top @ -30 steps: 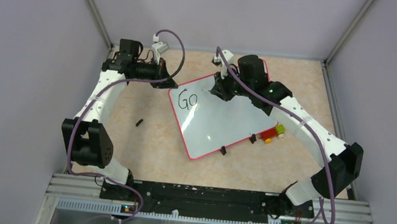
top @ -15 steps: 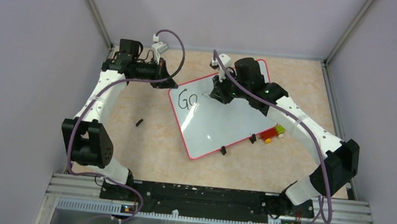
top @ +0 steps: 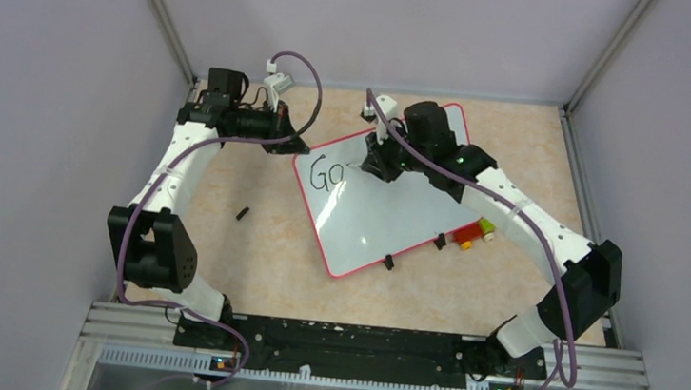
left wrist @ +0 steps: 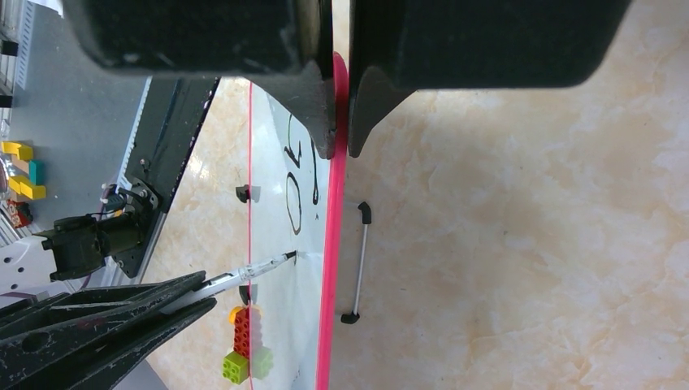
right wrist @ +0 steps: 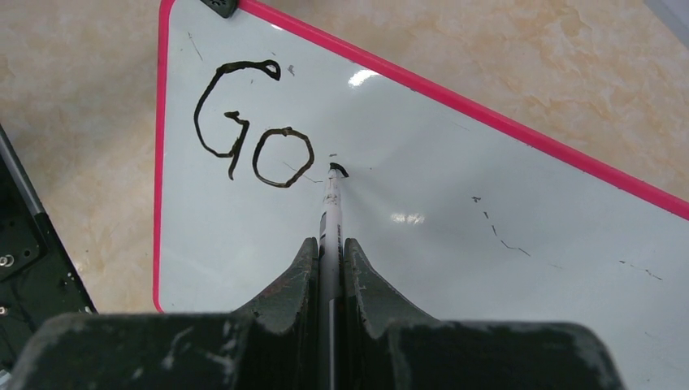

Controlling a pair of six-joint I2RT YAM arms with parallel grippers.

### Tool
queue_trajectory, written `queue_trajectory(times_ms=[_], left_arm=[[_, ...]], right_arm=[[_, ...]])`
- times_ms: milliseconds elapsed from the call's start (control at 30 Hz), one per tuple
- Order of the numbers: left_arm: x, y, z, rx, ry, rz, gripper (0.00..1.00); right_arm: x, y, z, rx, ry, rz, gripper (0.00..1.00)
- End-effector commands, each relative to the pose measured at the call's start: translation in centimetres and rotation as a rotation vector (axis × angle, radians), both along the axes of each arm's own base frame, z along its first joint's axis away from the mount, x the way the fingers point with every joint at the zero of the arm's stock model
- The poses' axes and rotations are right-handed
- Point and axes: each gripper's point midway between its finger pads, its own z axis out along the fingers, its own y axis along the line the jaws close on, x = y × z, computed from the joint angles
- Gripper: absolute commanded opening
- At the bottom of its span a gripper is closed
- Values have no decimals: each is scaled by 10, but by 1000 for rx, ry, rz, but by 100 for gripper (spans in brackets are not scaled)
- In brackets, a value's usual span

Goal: Write a sentence on the whiteboard

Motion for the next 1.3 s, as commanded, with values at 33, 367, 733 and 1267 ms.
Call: queue_trajectory(times_ms=[33, 367, 733, 1267], left_arm=[[-6, -10, 8, -7, -14, -38, 0], [-5, -10, 7, -7, -12, -38, 0], [-5, -10, 7, -4, -12, -37, 0], [-6, -12, 7, -1, -12, -40, 0]], right_arm=[[-4, 6, -6, -2, -7, 25, 0], [-15, -8, -20, -33, 9, 19, 0], [-4, -27, -11, -65, -24, -29, 0], [17, -27, 7, -59, -78, -78, 0]])
